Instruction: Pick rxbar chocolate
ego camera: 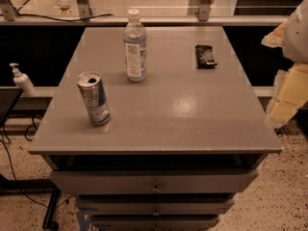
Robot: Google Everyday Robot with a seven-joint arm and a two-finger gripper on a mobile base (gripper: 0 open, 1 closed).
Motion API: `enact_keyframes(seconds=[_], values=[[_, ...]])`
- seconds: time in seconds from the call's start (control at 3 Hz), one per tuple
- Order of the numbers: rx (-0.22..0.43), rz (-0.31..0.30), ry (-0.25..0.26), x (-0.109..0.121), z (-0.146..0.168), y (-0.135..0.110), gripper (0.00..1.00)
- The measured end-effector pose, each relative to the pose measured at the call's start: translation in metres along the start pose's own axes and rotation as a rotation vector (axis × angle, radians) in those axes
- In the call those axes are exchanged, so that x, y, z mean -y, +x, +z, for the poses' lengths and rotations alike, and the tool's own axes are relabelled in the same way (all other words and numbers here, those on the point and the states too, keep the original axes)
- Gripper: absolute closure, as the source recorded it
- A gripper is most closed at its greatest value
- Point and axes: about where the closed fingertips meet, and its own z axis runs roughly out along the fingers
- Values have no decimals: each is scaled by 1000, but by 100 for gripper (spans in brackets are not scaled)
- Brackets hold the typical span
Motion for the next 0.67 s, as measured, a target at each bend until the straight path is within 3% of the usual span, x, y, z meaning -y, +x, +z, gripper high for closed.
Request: enact_keyframes(seconds=[0.67], values=[[9,-20,27,7,5,-5,0]])
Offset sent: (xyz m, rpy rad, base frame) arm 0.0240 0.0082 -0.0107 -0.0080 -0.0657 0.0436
